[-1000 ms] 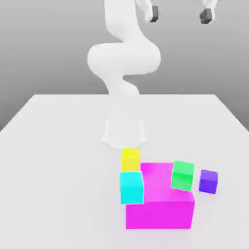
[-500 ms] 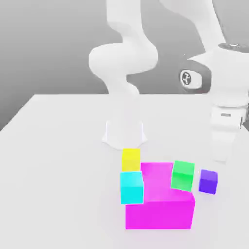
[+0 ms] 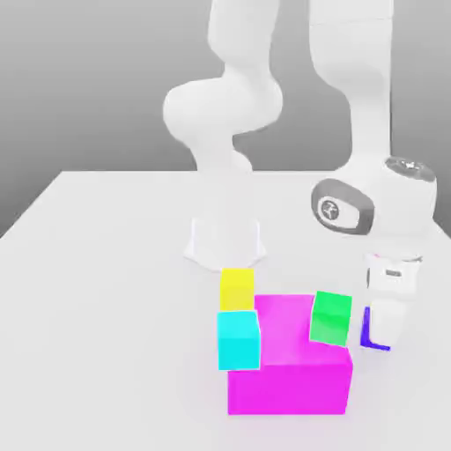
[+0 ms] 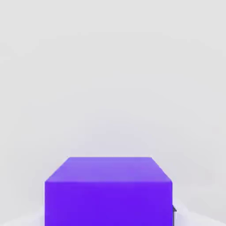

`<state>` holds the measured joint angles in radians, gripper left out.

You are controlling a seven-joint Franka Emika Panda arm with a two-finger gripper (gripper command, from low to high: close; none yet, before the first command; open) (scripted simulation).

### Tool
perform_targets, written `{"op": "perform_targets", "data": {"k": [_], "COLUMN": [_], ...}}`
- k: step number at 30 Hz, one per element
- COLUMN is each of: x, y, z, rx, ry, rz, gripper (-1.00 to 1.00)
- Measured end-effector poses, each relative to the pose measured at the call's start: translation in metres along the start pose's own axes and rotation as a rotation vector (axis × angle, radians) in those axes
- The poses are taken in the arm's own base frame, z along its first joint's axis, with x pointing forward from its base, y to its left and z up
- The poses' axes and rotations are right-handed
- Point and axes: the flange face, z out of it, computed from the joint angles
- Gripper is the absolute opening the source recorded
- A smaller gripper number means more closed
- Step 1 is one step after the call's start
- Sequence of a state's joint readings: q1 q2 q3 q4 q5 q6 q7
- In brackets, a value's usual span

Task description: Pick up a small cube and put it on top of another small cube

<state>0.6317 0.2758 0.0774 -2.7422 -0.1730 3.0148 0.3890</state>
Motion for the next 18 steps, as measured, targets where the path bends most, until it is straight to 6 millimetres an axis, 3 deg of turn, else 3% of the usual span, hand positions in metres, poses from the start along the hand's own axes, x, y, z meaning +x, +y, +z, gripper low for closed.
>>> {"op": "perform_targets", "data": {"k": [5, 7, 12, 16, 18], "x": [0.0, 0.015, 0.036, 0.032, 0.021], "y": [0.0, 0.001, 0.059, 0.11, 0.136], "z": [-0.045, -0.067, -0.126, -0.172, -0.188], "rx": [-0.001, 0.023, 0.069, 0.1, 0.103], "ry": [0.0, 0.03, 0.072, 0.096, 0.096], "rz": [0.0, 0.037, 0.21, 0.338, 0.397], "gripper": [-1.0, -1.0, -1.0, -1.0, -1.0]}}
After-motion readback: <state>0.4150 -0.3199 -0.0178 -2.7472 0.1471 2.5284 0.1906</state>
